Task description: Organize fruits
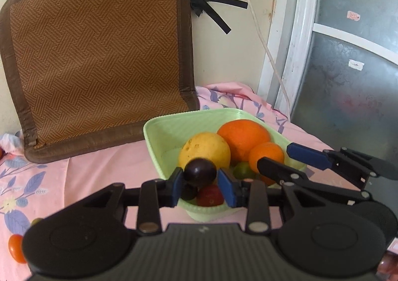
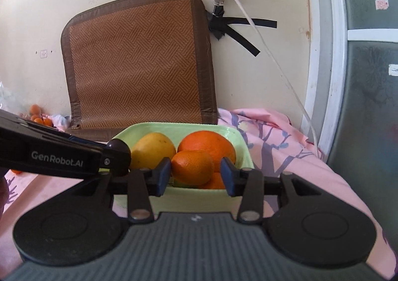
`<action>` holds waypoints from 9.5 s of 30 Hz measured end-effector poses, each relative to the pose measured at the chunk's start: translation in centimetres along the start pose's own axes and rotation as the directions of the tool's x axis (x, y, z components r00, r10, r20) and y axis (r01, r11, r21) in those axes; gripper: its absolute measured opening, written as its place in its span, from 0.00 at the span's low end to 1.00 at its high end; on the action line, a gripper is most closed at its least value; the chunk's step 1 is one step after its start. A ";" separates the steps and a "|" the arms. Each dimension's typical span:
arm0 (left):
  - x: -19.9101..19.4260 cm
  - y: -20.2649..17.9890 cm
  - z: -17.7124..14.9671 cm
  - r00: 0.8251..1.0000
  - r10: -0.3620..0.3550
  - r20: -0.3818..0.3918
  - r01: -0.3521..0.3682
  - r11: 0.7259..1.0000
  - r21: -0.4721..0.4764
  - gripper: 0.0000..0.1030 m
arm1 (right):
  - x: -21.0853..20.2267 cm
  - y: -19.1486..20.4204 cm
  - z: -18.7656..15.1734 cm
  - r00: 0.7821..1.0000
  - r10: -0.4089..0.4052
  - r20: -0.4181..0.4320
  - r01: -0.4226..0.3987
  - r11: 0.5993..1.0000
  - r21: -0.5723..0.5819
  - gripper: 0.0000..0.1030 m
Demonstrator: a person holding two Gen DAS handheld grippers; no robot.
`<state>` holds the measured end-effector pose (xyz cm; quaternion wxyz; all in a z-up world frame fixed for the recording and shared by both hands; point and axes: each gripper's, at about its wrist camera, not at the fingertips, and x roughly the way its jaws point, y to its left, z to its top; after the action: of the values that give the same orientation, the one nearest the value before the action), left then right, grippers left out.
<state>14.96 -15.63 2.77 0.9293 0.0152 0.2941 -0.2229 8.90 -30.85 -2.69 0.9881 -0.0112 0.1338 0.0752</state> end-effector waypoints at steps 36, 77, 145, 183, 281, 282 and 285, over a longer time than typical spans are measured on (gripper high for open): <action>-12.0 11.2 -11.1 0.929 0.367 -0.054 -0.369 0.901 -0.227 0.45 | -5.9 9.9 -2.9 0.977 0.192 -0.087 -0.176 0.971 0.164 0.45; -12.5 10.8 -11.2 0.943 0.333 -0.009 -0.328 0.923 -0.203 0.55 | -6.0 9.9 -3.1 0.984 0.157 -0.084 -0.141 0.976 0.167 0.46; -13.0 13.2 -10.3 0.957 0.288 0.040 -0.273 0.937 -0.216 0.71 | -1.6 11.2 -0.1 0.924 0.354 -0.145 -0.344 0.935 0.092 0.48; -6.4 6.4 -0.5 0.991 -0.090 0.102 0.096 0.994 -0.052 0.28 | -0.4 2.6 1.9 0.986 0.168 0.005 -0.166 0.973 0.158 0.30; -16.5 0.1 -11.0 0.911 0.397 -0.112 -0.407 0.910 -0.079 1.00 | -13.7 4.9 -5.8 0.998 0.021 -0.054 0.001 0.921 0.388 0.83; -16.3 0.1 -11.0 0.909 0.399 -0.116 -0.409 0.909 -0.075 1.00 | -13.6 4.8 -5.8 0.998 0.018 -0.056 0.005 0.921 0.391 0.83; -15.8 0.1 -11.0 0.905 0.407 -0.124 -0.415 0.908 -0.054 1.00 | -13.3 4.5 -5.8 0.998 0.009 -0.057 0.015 0.917 0.400 0.83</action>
<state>-2.44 -7.42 2.41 0.9376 0.0523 0.3437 -0.0091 -6.02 -28.55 -4.78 0.9654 0.1885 0.1746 0.0443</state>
